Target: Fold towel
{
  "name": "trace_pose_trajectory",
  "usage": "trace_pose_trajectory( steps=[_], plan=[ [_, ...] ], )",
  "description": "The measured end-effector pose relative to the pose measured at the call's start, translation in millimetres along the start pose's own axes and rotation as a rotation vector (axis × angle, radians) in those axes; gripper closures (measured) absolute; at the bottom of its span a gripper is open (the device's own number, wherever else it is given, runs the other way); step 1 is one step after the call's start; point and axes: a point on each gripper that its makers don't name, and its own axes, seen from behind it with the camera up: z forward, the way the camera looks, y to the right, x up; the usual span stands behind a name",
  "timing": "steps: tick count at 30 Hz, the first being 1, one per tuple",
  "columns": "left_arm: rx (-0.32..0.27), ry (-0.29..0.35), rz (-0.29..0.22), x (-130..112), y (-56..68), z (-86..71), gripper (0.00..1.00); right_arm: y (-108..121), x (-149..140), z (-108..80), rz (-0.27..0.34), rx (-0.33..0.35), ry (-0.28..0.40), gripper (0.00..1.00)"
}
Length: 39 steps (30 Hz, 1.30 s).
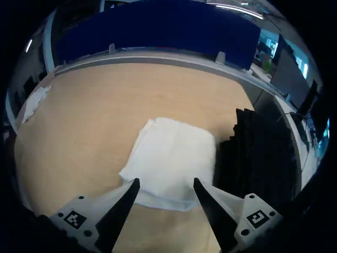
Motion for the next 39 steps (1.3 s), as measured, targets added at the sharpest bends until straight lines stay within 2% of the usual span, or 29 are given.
trace_pose_trajectory(
  steps=[5,8,14,20,32,35,39],
  plan=[
    [0.003,-0.005,0.005,-1.3,-0.9,0.3,0.08,1.3,-19.8,9.0,0.002,-0.007,-0.025,0.01],
    [0.004,-0.007,0.009,-1.2,-1.6,1.2,0.08,0.1,-25.9,14.9,0.012,-0.006,-0.017,0.01],
    [0.004,-0.005,0.017,2.5,-2.5,2.5,0.08,2.4,-18.9,13.4,0.041,-0.006,0.008,0.01],
    [0.004,0.004,0.016,6.1,-5.0,3.6,0.08,-2.1,4.8,-2.9,0.043,-0.012,0.076,0.01],
    [0.000,0.028,-0.002,9.4,-11.1,3.1,0.08,-9.7,28.5,-18.4,0.033,-0.023,0.125,0.01],
    [0.000,0.035,-0.009,10.3,-14.3,3.0,0.08,-18.0,44.2,-29.1,0.046,-0.016,0.175,0.01],
    [-0.004,0.051,-0.023,13.1,-18.4,3.5,0.08,-35.4,76.5,-53.9,0.073,-0.004,0.293,0.01]
  ],
)
